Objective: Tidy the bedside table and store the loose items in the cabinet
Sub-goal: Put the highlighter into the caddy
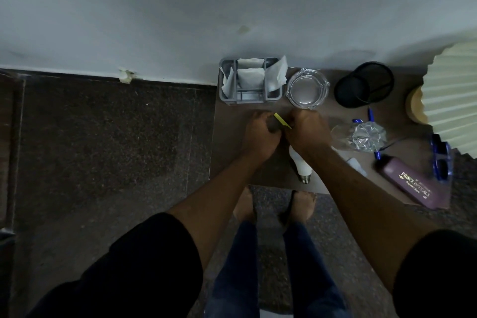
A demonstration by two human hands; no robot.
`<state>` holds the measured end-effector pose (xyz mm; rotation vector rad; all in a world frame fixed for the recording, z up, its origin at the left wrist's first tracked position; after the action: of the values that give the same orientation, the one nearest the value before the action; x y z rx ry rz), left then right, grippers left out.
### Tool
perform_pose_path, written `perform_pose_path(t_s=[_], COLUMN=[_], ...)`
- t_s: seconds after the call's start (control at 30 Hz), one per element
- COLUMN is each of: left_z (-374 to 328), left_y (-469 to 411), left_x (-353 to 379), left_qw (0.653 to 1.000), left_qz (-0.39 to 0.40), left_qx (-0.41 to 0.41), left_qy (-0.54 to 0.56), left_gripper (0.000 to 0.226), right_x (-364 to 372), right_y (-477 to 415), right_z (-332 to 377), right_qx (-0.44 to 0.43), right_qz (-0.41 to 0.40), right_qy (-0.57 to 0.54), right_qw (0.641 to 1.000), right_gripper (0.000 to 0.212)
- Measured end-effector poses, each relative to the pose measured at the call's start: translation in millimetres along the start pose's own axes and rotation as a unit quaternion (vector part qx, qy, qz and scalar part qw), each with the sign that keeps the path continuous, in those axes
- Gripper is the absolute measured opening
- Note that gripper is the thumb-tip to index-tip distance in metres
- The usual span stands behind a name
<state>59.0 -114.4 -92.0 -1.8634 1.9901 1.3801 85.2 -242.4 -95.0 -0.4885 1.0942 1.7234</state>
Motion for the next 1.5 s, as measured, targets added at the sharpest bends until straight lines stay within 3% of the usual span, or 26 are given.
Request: perform_pose_path(t_s=[0.5,0.63,0.83,0.93,1.1,1.33,1.5], left_z=[-5,-1,10,20,30,20,18], left_y=[-5,-3,8,16,32,36,29], left_x=[-3,-5,-25,-38,-56,-70,-71], left_qw=[0.999,0.998,0.990,0.979,0.961,0.942,0.939], left_qz=[0.000,0.003,-0.050,-0.073,-0.076,-0.067,-0.060], left_qx=[-0.034,-0.059,-0.089,-0.115,-0.126,-0.111,-0.126], left_qy=[0.008,0.028,0.101,0.151,0.235,0.310,0.316], left_gripper=[0.026,0.032,0.021,0.017,0.014,0.019,0.023], right_x=[12,8,-8,-20,-37,-48,-45], right_y=[-7,-4,10,21,30,15,-3], right_z=[-6,-1,17,31,54,80,88], right_qx=[-0.007,-0.014,-0.050,-0.096,-0.120,-0.168,-0.130], right_qz=[0.026,0.017,0.005,-0.019,-0.038,-0.043,-0.099], right_qy=[0.029,0.029,-0.056,-0.151,-0.237,-0.266,-0.213], right_qw=[0.999,0.999,0.997,0.984,0.963,0.948,0.963], right_gripper=[0.015,0.018,0.017,0.008,0.012,0.010,0.013])
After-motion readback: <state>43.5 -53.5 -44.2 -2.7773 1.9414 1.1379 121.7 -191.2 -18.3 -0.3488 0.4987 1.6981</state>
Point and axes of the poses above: each hand's wrist, its own y-axis away from the middle knuckle, its own x-axis out of the palm, z = x × y, the point moved 3 cm from there along -y, towards the middle knuckle, and after that the axes turned 9 degrees about -y, right-handed, at the moved point
